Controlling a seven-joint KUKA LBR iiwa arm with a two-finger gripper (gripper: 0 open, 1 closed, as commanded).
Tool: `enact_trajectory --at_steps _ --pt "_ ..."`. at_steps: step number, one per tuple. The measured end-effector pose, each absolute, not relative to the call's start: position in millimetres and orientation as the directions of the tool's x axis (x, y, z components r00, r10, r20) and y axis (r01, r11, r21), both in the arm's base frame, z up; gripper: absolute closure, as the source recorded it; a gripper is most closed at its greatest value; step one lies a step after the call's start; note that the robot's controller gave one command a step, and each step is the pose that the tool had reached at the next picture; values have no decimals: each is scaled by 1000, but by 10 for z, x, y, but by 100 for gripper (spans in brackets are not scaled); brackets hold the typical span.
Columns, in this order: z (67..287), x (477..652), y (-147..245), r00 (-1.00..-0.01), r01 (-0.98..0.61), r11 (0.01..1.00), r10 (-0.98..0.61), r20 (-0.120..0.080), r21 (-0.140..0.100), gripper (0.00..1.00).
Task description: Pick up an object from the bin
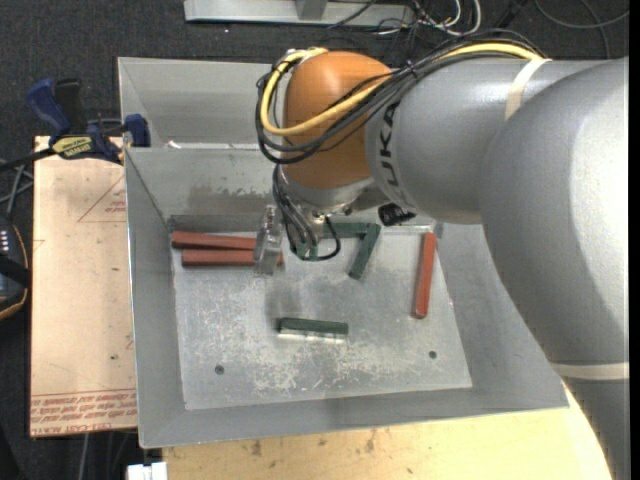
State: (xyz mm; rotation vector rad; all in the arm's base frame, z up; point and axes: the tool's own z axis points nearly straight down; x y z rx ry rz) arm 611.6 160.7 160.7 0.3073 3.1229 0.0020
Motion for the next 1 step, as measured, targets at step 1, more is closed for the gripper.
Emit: enact_trajectory --at_steps 1 --pt "1379 6094 1795 -998 70 998 70 -4 3 100"
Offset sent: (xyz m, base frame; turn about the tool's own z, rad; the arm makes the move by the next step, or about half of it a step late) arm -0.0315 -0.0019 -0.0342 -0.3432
